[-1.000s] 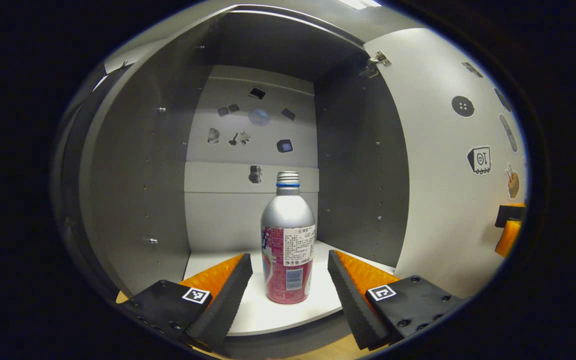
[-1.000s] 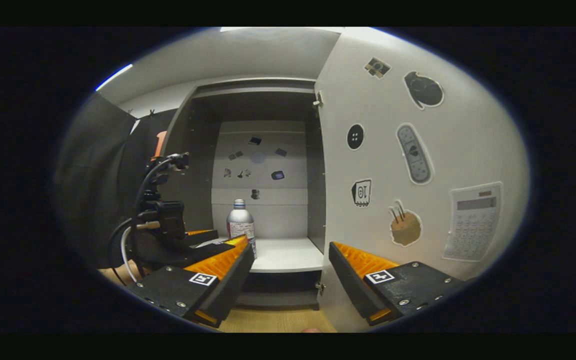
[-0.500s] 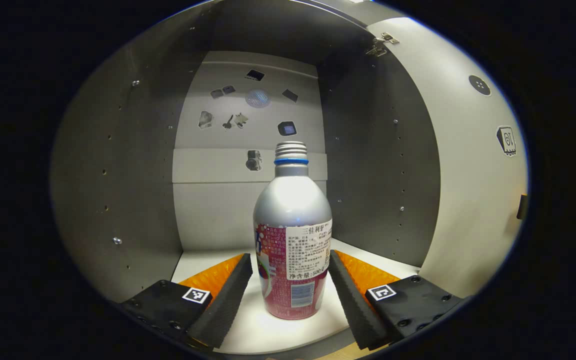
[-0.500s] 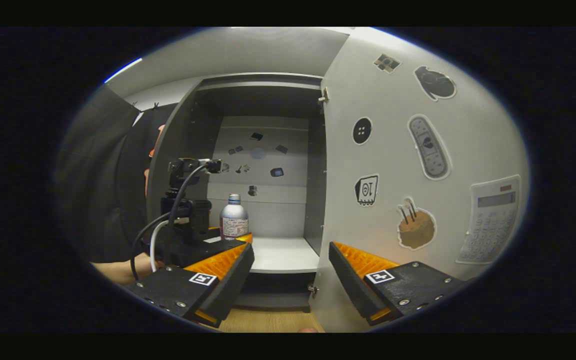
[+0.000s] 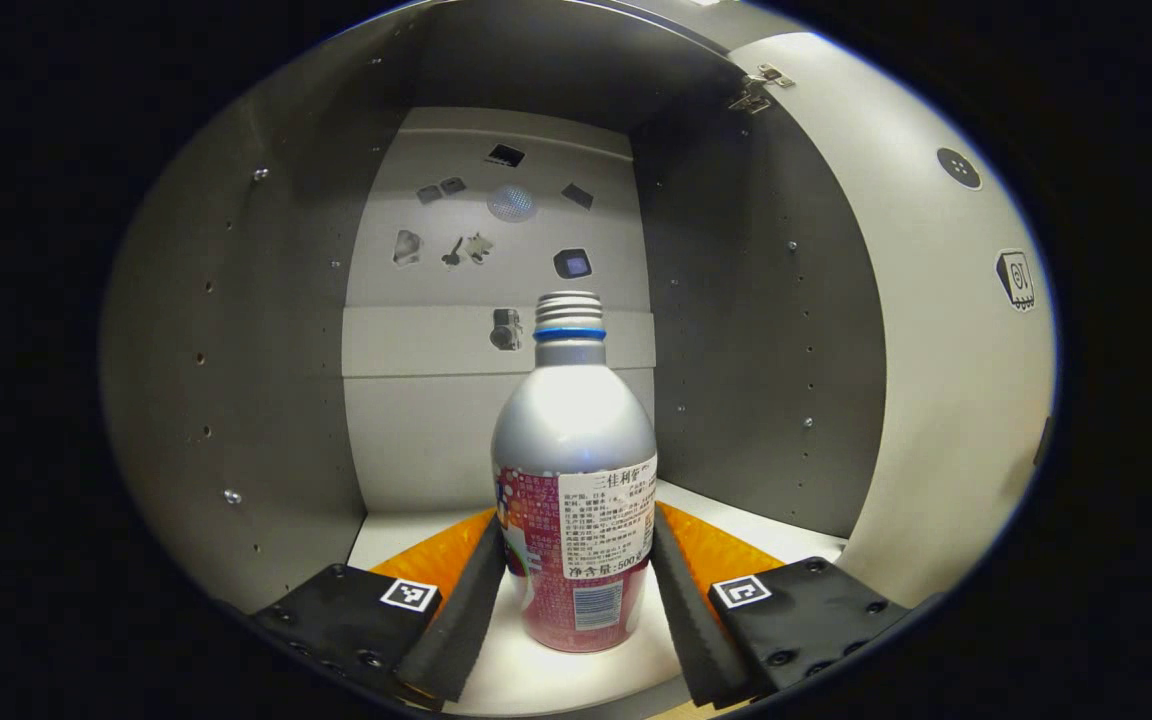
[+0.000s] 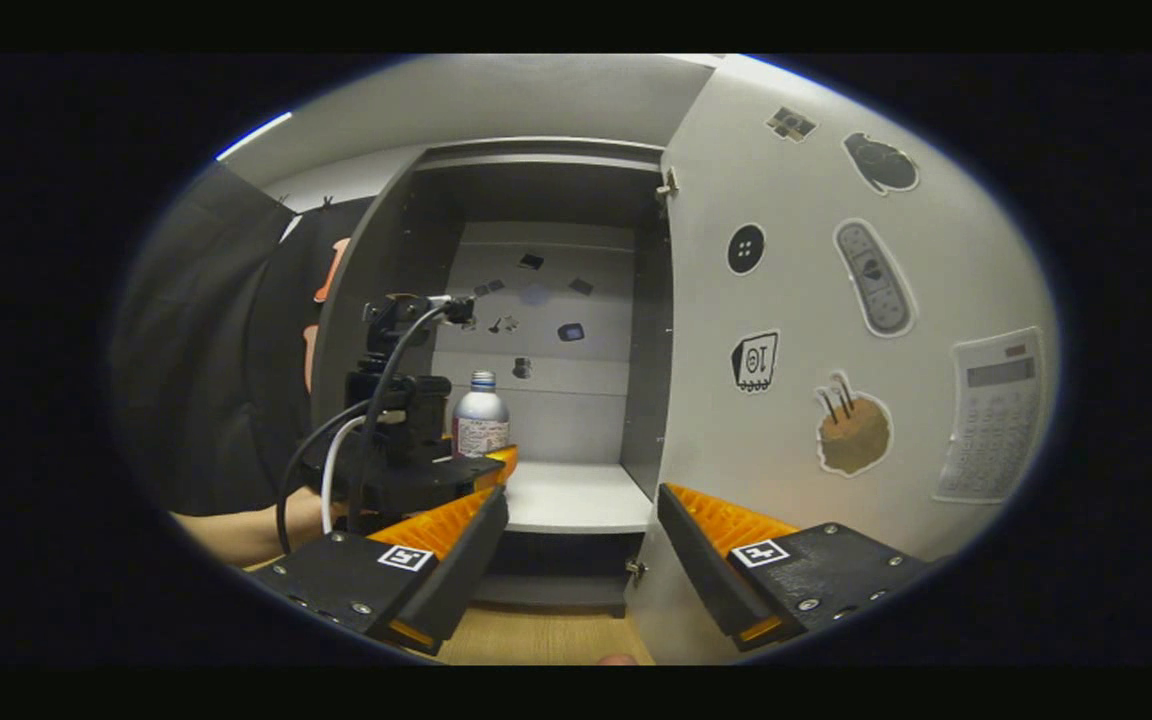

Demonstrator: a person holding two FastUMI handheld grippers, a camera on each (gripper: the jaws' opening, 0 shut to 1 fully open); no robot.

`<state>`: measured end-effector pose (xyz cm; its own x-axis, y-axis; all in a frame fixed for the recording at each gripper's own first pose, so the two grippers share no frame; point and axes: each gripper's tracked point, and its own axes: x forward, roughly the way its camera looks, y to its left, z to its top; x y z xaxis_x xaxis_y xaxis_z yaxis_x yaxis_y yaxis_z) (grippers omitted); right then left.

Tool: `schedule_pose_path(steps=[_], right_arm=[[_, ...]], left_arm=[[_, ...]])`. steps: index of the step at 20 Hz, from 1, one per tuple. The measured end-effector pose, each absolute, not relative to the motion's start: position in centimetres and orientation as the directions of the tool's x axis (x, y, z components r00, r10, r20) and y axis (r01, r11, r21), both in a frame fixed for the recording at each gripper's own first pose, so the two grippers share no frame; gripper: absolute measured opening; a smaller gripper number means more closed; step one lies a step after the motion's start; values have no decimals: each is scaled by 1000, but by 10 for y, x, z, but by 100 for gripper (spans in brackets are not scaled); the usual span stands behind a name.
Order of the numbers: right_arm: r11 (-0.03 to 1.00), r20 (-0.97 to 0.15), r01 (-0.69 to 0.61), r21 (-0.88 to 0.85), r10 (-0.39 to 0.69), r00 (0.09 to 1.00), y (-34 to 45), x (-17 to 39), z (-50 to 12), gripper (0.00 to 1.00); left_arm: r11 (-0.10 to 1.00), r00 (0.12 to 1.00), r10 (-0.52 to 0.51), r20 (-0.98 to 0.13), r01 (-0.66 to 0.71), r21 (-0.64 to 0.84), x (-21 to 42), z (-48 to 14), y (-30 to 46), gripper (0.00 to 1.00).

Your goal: Open the cabinet door with the right hand, grasp the bottle in the cabinet with the left hand and place it on the coaster, then close the cabinet door with the right hand.

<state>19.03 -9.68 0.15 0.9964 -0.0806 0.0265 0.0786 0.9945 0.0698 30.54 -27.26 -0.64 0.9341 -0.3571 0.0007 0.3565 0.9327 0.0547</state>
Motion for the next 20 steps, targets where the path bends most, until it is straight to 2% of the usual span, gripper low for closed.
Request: schedule_pose_path(steps=[5,9,14,20], right_arm=[[994,74,23,104,-31,997,-90,179,10,93],[991,141,-40,129,22,990,-77,152,24,93],[997,112,-58,54,51,992,-67,133,16,93],[992,137,-114,-53,121,983,-41,105,15,92]], left_arm=[[937,937,-349,29,348,34,283,4,-264,82],[941,940,-337,51,334,47,255,16,-254,83],[957,956,-288,58,286,42,215,21,-231,83],[978,977,-206,52,204,44,160,13,-190,83]])
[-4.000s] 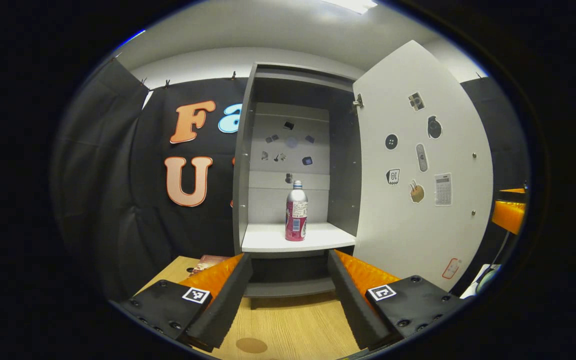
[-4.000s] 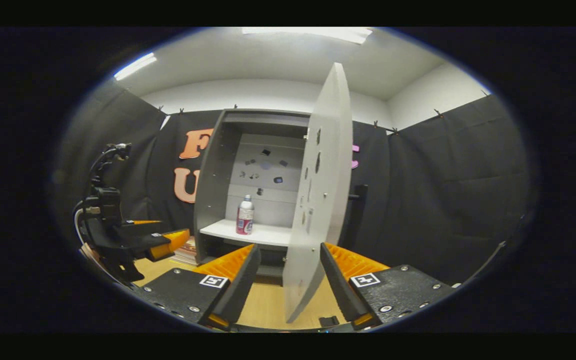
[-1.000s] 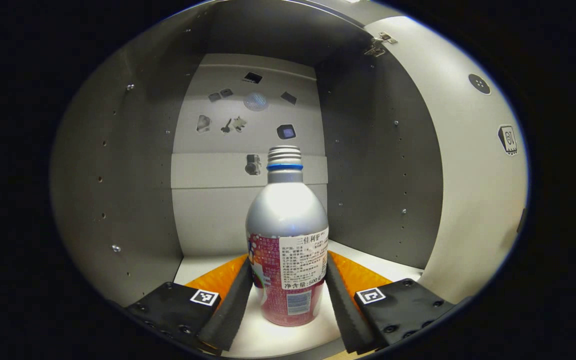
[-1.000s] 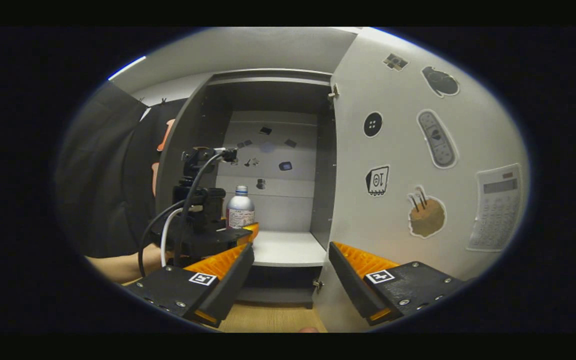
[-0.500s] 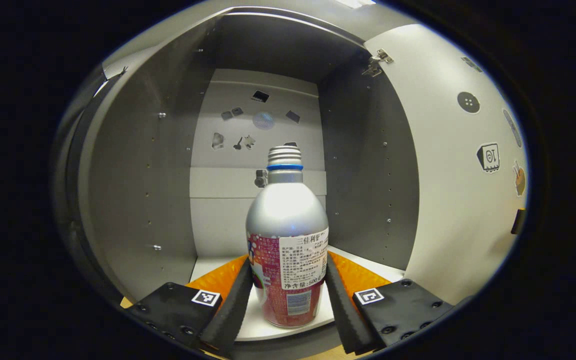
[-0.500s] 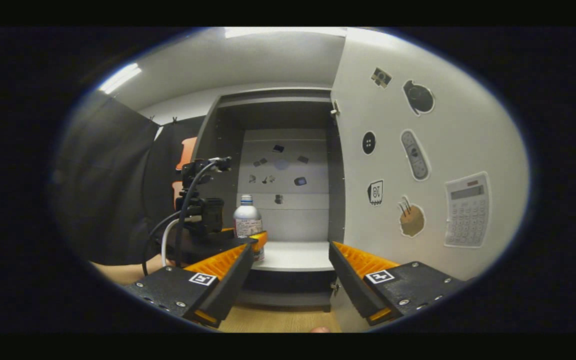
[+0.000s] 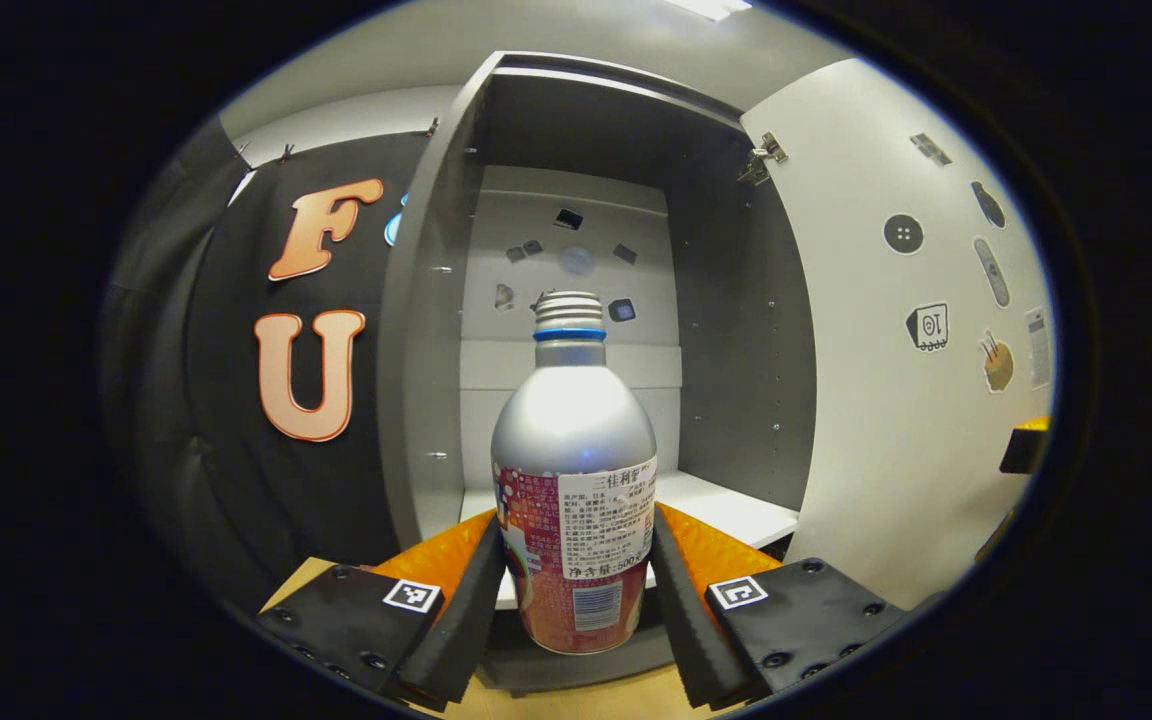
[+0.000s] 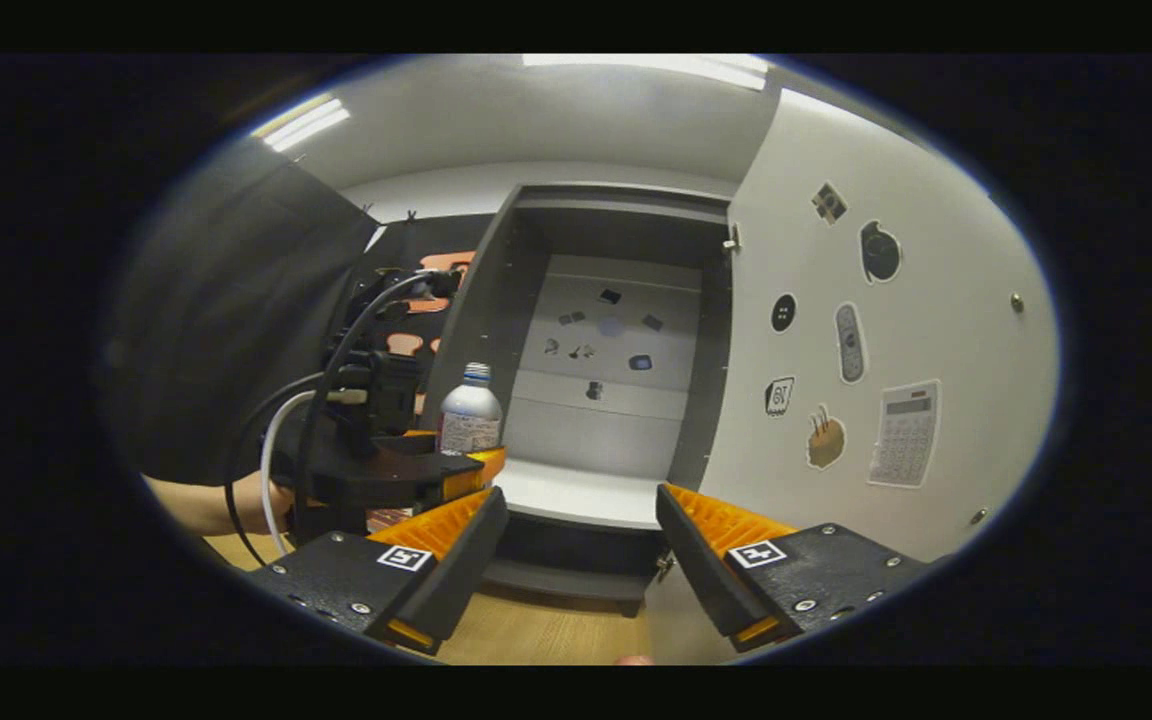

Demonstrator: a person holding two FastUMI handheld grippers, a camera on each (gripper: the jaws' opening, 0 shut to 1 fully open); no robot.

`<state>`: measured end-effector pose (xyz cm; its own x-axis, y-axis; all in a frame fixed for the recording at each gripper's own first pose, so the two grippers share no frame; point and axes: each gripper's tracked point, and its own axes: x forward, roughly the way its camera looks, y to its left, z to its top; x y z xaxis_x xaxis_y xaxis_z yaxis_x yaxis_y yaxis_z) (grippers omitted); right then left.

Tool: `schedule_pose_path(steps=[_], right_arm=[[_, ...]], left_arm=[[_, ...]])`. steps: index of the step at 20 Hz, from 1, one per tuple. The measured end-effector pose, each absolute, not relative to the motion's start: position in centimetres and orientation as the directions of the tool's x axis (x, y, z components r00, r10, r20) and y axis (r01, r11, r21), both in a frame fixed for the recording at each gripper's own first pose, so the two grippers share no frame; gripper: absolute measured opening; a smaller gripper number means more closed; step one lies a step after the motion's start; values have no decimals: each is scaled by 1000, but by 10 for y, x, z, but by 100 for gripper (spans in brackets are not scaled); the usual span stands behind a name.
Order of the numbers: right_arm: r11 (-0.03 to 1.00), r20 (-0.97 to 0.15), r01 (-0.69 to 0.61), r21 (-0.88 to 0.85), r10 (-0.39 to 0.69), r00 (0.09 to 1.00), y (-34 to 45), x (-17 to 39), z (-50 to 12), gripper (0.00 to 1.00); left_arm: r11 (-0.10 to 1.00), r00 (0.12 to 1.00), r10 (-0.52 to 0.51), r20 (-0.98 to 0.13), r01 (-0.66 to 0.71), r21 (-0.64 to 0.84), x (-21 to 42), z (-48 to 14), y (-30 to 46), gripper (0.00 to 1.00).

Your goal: Open the cabinet door with the right hand, grasp the bottle in the cabinet with the left hand and place it on the coaster, then close the cabinet door with the right hand.

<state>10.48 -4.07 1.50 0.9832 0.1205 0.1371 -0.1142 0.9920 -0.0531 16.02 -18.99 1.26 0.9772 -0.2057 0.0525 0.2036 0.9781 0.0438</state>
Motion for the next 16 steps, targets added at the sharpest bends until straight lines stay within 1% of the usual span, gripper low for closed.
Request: schedule_pose_path(steps=[2,3,5,8,11,13,16], right_arm=[[992,150,-120,-42,125,981,-31,95,18,92],[993,152,-116,-22,118,981,-27,90,19,92],[994,172,-110,8,107,979,-18,83,25,92],[998,171,-57,7,55,984,-12,76,29,93],[999,171,-22,24,17,985,9,62,30,92],[999,142,18,27,-22,990,17,53,22,93],[995,89,88,46,-91,992,23,37,7,93]], left_arm=[[982,981,-186,45,184,54,144,6,-175,84],[982,982,-183,43,180,58,136,3,-168,82],[980,980,-195,35,193,50,118,-4,-156,82],[978,978,-208,22,208,30,97,-14,-135,82],[972,973,-230,10,229,42,78,-31,-118,83],[963,965,-261,-11,261,66,64,-49,-112,82],[943,947,-322,-15,322,84,45,-73,-109,83]])
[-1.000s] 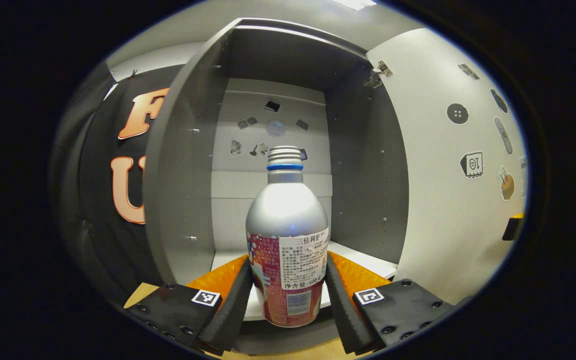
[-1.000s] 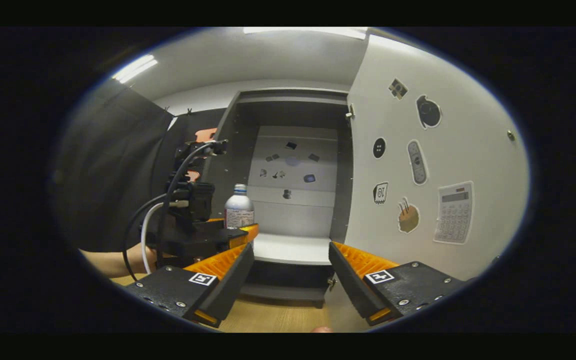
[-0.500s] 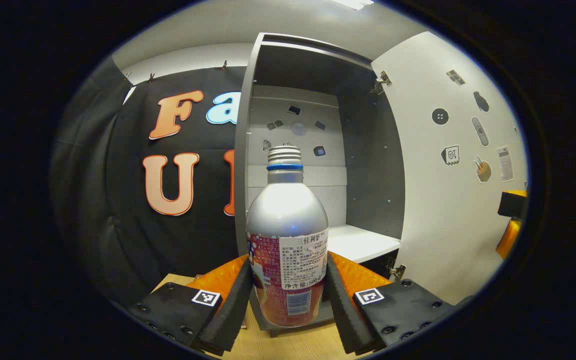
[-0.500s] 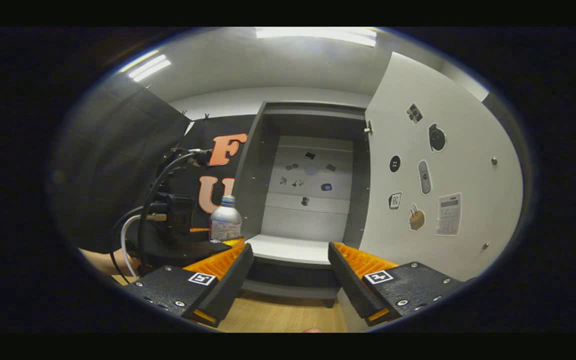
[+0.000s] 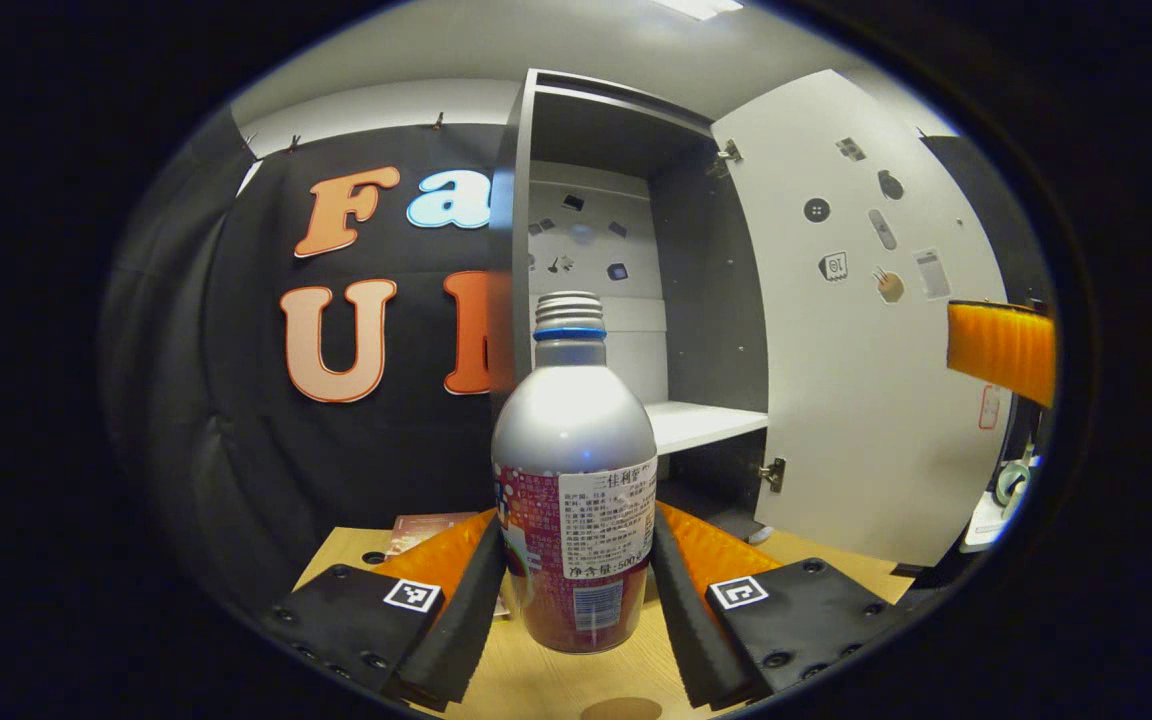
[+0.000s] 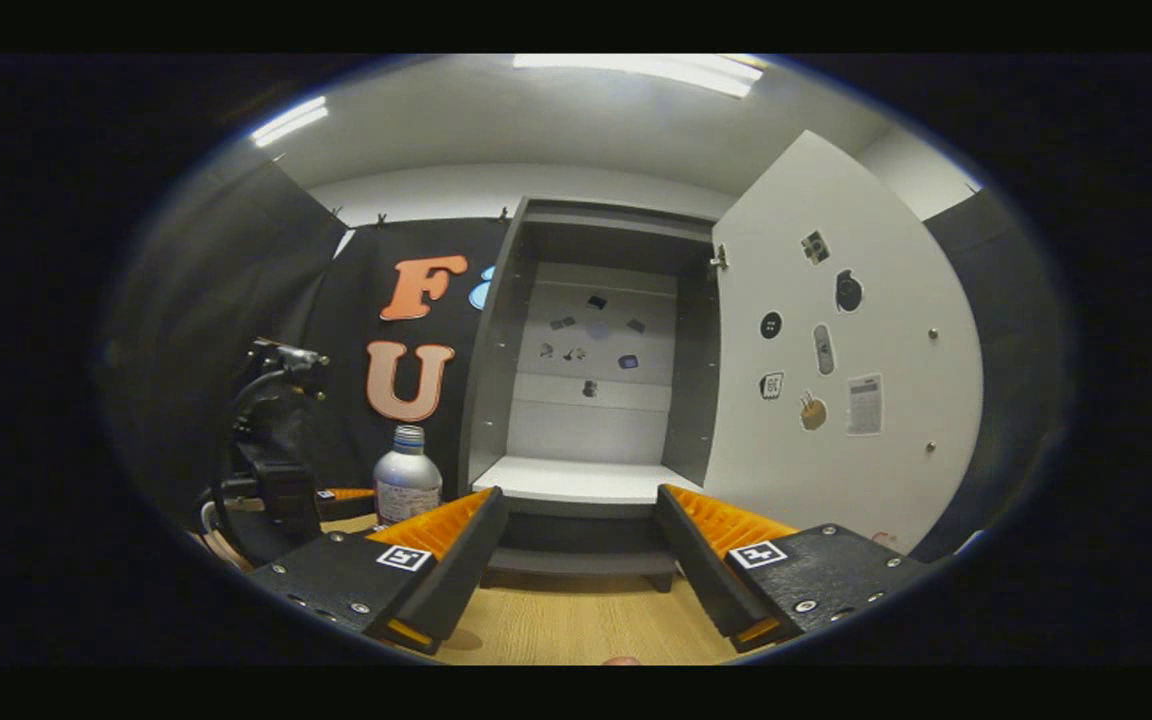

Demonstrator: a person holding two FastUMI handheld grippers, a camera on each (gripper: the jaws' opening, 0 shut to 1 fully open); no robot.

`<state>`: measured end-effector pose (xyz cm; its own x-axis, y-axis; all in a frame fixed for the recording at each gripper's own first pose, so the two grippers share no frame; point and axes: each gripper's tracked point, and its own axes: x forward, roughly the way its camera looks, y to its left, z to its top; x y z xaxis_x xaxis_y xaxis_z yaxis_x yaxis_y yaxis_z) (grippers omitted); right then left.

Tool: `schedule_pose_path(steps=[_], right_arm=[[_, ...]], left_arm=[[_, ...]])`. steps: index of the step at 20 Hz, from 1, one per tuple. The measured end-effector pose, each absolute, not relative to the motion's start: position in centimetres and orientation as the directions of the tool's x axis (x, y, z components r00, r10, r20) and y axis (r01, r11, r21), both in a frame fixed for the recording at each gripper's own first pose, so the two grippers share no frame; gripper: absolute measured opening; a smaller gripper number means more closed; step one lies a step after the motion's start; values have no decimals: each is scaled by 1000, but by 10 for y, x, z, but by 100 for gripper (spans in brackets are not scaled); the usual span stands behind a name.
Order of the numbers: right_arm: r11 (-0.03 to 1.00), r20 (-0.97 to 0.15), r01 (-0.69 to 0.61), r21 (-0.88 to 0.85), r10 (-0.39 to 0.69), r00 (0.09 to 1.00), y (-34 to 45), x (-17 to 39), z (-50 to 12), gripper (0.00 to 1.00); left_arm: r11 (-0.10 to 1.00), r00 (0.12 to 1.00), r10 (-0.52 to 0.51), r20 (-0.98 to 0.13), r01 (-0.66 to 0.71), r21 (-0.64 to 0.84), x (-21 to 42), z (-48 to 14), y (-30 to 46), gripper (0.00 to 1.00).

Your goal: Open the cabinet door with the right hand, grasp the bottle in the cabinet with the left hand and place it on the coaster, then close the cabinet door with the right hand.

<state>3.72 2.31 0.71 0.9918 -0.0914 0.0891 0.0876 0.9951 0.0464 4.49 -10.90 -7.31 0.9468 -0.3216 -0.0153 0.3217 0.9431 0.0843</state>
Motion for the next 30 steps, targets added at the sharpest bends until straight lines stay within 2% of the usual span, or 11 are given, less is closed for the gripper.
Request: schedule_pose_path(steps=[6,9,13,19,24,29,30], right_arm=[[976,15,192,98,-195,981,3,2,-17,93],[975,8,209,81,-211,978,-9,-8,-24,93],[971,22,235,41,-236,972,-21,-17,-30,93],[974,19,214,71,-216,976,-13,-23,-47,93],[981,-63,183,57,-179,982,-3,-23,-75,93],[986,-74,156,51,-153,986,5,-24,-82,93],[987,-83,155,37,-151,985,5,-24,-86,93]], left_arm=[[930,933,-359,13,357,87,19,-123,-111,84],[928,934,-357,14,353,118,10,-155,-113,83],[932,936,-353,-1,352,85,9,-196,-119,83],[945,948,-317,-8,317,78,5,-250,-118,83],[954,952,-297,-72,300,26,-2,-292,-117,84],[959,954,-278,-108,282,18,-4,-313,-116,84],[959,956,-282,-80,284,12,-3,-308,-118,84]])
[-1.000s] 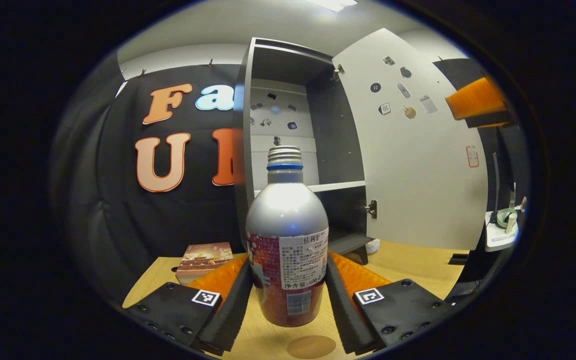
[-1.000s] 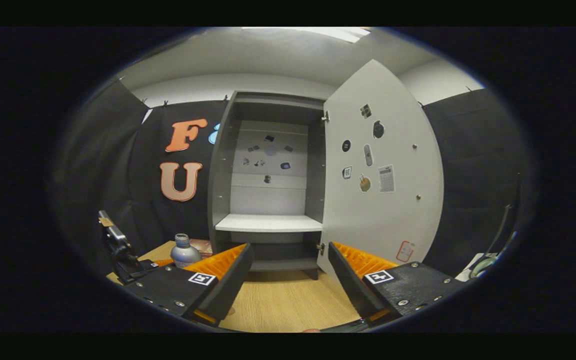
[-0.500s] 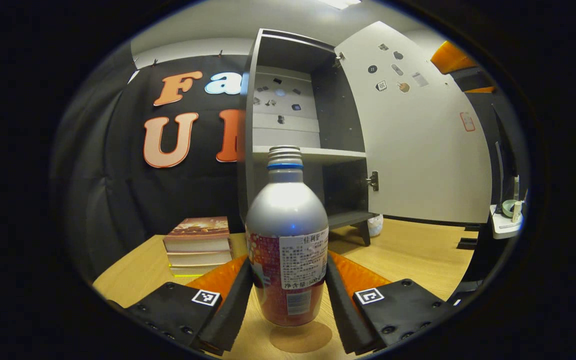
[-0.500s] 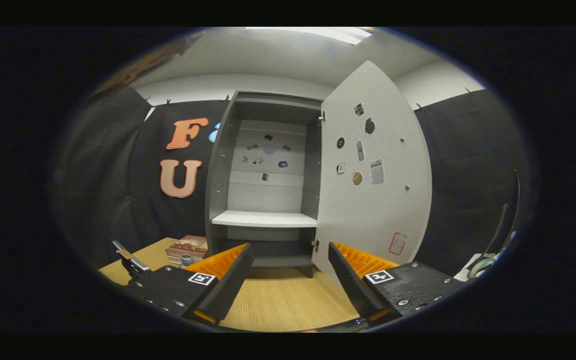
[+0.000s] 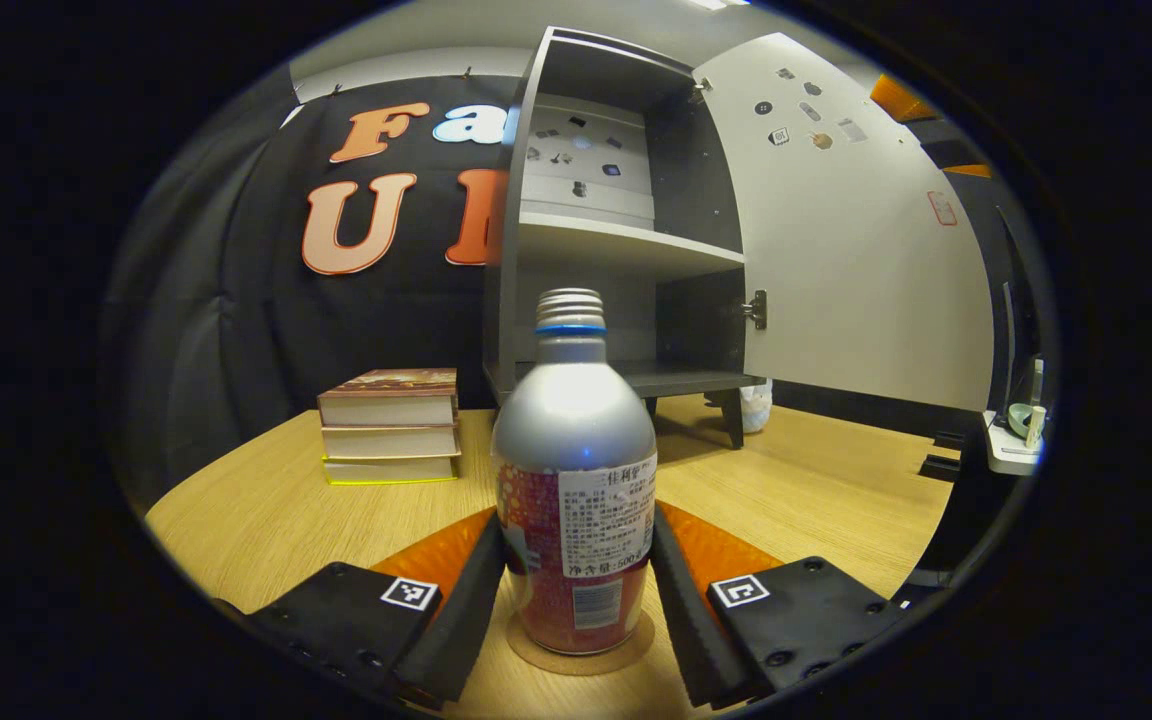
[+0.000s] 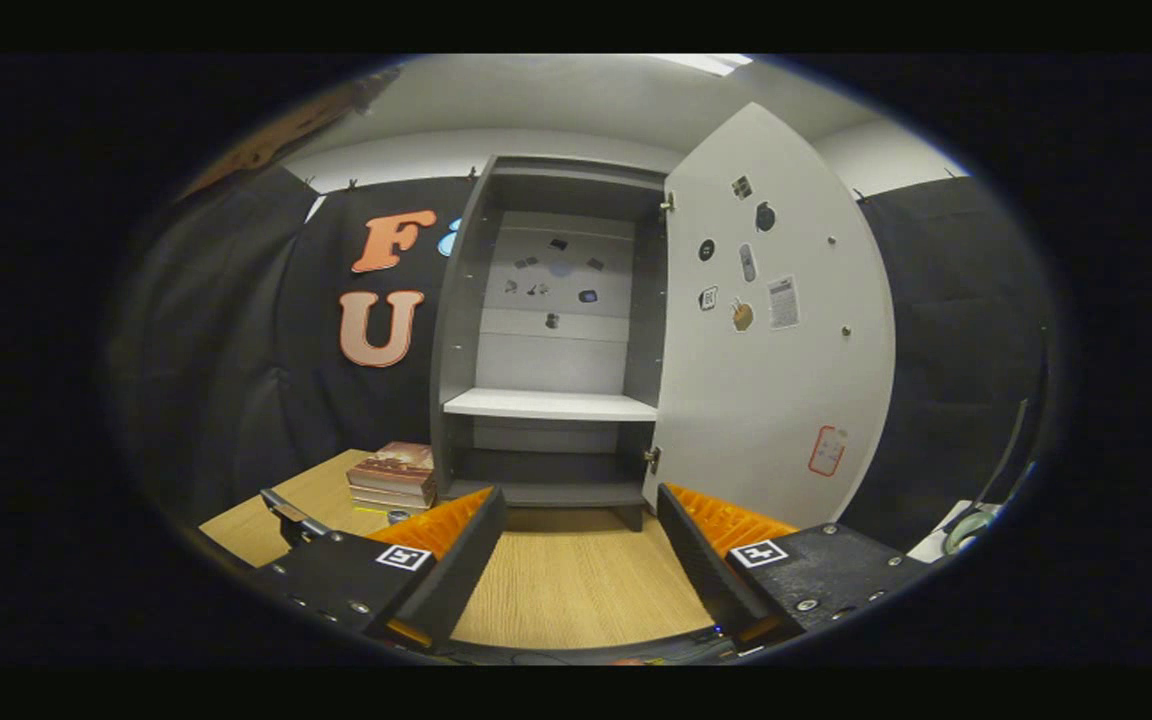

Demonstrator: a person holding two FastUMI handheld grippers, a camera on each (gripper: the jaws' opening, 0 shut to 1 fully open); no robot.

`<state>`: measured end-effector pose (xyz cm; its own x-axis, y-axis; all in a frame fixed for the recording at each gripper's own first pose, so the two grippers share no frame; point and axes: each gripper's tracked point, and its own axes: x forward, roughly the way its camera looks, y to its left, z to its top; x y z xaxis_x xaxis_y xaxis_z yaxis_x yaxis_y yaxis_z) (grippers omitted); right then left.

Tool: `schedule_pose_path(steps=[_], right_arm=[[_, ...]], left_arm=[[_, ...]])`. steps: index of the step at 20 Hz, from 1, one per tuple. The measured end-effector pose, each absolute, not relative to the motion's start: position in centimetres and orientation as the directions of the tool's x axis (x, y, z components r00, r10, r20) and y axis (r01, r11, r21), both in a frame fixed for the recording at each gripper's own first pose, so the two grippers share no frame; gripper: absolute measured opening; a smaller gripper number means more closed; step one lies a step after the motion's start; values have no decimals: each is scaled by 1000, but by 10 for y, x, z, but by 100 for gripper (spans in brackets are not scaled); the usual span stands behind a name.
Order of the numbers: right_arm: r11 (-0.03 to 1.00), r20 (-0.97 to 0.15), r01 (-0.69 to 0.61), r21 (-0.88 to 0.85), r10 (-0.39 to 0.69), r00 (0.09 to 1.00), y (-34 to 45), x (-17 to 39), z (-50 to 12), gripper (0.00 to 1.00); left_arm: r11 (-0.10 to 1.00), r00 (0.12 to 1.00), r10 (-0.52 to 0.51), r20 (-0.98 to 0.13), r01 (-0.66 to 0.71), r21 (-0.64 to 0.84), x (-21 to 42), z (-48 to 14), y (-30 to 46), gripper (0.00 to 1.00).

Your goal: Open the cabinet door with the right hand, grasp the bottle in the cabinet with the left hand and place it on the coaster, then close the cabinet door with the right hand.

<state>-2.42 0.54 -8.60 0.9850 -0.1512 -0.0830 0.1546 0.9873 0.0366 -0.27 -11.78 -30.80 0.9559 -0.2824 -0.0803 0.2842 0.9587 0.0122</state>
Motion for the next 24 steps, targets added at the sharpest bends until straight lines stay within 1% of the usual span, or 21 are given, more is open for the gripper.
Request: schedule_pose_path(steps=[1,3,4,5,20,21,22,24], right_arm=[[989,-98,149,24,-146,984,8,-24,-91,89],[991,-115,133,14,-131,985,13,-24,-95,90],[992,-113,129,13,-127,986,14,-23,-94,93],[992,-111,127,11,-125,986,14,-23,-93,93],[988,-133,152,39,-146,980,1,-26,-97,93],[988,-136,151,39,-144,980,3,-26,-98,93],[988,-138,150,35,-144,980,2,-26,-99,93],[988,-140,148,34,-142,980,3,-25,-98,93]], left_arm=[[958,955,-285,-81,287,11,-2,-310,-120,84],[960,957,-274,-98,277,26,-1,-315,-120,84],[962,958,-269,-104,272,25,-1,-315,-119,84],[962,957,-266,-118,270,25,0,-318,-119,84],[958,944,-264,-197,280,56,2,-331,-123,88],[959,944,-262,-202,279,59,2,-332,-122,92],[959,944,-257,-204,275,63,3,-332,-122,94],[958,944,-260,-202,279,68,4,-329,-121,94]])
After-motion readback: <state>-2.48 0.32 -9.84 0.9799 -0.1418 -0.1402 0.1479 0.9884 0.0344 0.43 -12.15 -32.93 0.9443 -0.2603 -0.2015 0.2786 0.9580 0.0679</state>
